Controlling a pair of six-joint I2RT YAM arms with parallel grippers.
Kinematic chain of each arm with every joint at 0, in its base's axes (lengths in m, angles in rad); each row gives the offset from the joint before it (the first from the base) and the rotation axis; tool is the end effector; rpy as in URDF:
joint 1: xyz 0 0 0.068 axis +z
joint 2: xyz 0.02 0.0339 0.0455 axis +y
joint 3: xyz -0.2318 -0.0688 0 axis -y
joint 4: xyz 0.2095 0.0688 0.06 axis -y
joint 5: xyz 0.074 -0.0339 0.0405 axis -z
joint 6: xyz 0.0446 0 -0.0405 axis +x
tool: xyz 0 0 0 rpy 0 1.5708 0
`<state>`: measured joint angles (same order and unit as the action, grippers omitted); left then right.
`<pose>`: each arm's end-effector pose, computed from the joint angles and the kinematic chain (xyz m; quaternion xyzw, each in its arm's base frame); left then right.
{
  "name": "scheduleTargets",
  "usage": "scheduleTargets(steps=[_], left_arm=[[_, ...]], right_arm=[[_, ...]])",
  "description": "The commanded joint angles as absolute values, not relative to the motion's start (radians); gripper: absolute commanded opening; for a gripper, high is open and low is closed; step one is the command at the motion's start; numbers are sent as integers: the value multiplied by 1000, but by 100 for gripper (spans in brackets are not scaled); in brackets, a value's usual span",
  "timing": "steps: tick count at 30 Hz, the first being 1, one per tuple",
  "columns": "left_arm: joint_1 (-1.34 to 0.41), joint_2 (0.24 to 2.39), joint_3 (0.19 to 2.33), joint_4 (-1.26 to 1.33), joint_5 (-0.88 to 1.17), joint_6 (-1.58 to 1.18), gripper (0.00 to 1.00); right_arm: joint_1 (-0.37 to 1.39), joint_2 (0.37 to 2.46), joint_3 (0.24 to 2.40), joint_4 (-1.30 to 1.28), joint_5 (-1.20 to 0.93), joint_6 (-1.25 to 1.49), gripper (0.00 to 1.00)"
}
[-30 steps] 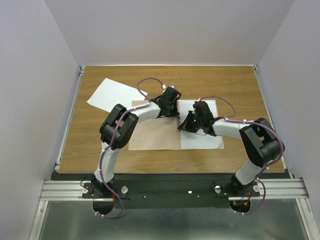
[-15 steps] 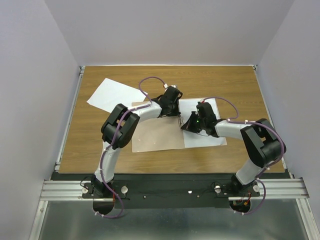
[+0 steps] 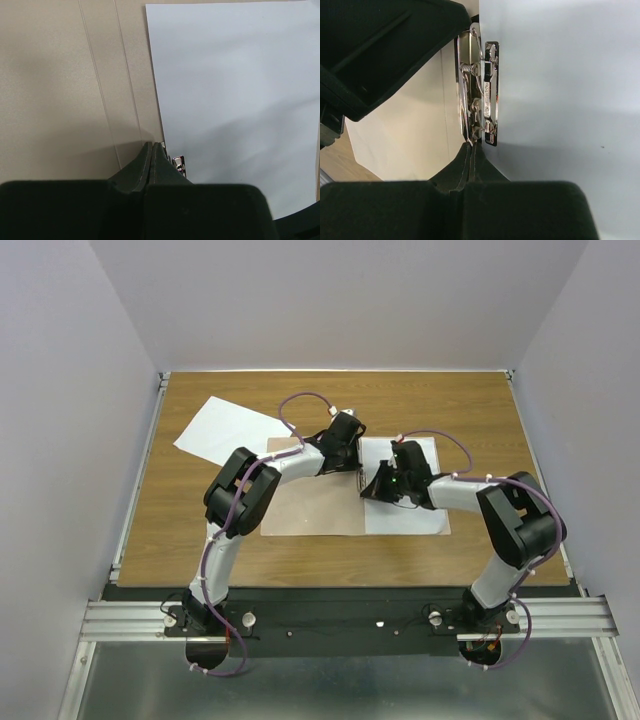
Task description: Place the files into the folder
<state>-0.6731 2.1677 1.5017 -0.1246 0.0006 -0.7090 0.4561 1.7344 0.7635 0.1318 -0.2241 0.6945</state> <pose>0.3405 -0.2715 0.1387 -0.0165 0.9247 -0.2426 0.2929 0.2686 0.1428 0.1157 0.0706 0.9261 0.2810 0.2415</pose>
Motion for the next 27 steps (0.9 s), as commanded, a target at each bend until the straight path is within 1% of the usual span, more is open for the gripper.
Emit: scheduleTargets(steps=[1,5,12,21,24,25,27], left_arm=[[-663,2258,1456,-261,-94,-657,1],[-661,2247,1448,-261,-94,-664,1],[-663,2235,1437,-259,-84,-675,1],[-661,2223,1439,-261,-81,-681,1],[-663,2211,1440,-261,-80,-681,1],[-663,2201,1443,-259,-78,-678,1],[-661,2188,1451,-259,-72,-677,2]], right_arm=[[448,1878,692,-173,-135,584,1],[448,1833,699,-146,-265,534,9],[448,1717,722,-141,-322,520,28],[448,1588,744,-143,-325,529,32],[448,1545,762,-143,-336,520,41],[446,1511,770,-143,-331,523,47],[448,1483,793,-144,-321,526,54]])
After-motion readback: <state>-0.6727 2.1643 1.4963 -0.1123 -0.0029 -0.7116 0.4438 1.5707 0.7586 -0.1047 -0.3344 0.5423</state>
